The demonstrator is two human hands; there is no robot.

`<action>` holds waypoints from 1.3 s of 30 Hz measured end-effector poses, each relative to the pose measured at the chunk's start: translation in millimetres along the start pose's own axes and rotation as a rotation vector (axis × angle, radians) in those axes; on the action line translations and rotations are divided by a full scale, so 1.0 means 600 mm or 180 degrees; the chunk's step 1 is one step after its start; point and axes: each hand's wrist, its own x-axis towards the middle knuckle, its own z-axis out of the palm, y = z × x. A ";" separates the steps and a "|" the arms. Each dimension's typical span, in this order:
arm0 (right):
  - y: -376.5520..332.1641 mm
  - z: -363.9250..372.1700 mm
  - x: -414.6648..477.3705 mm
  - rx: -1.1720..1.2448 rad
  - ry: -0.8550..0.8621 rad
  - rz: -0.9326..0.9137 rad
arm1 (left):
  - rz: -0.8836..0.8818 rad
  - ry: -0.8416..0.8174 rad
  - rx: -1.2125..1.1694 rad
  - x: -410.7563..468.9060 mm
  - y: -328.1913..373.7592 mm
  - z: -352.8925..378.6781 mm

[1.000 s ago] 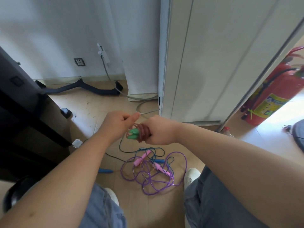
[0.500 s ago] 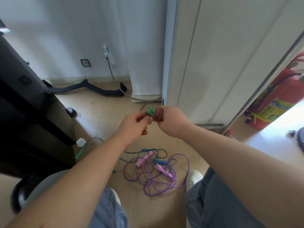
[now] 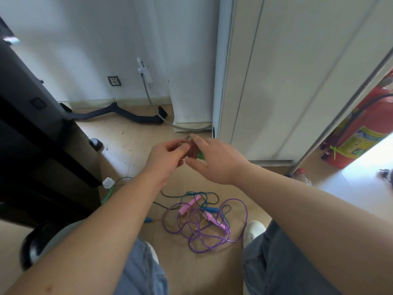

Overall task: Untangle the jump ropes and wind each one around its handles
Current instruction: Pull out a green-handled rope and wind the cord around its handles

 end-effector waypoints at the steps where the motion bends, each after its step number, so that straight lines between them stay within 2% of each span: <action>1: 0.001 -0.004 0.003 0.0293 0.0089 0.0021 | 0.0134 -0.0016 0.0168 -0.002 0.003 -0.002; 4: 0.001 -0.024 0.012 0.0898 0.0409 0.0151 | 0.0515 -0.0264 0.0492 -0.006 0.006 -0.001; 9: 0.011 -0.039 0.008 0.1140 0.0082 0.0218 | 0.0659 -0.0313 0.0957 -0.004 -0.001 0.004; 12: 0.017 -0.043 0.010 0.1471 0.0072 0.0519 | 0.0639 -0.0233 0.0830 -0.001 -0.001 0.005; 16: 0.020 -0.054 0.009 0.1991 0.0016 0.0633 | 0.0736 -0.0133 0.0504 -0.002 0.004 0.010; 22: 0.014 -0.059 0.007 0.2217 0.0267 0.0679 | 0.0745 0.0183 0.0157 -0.001 0.005 0.010; 26: 0.012 -0.053 0.008 0.2281 0.0322 0.0825 | 0.0623 0.0144 -0.0058 0.002 0.006 0.007; 32: 0.014 -0.046 0.013 0.3295 0.0092 0.1033 | 0.0617 0.0064 -0.0089 -0.004 0.012 0.010; 39: 0.015 -0.044 0.019 0.3431 0.0131 0.1255 | 0.0904 0.0049 -0.0008 -0.015 0.019 0.021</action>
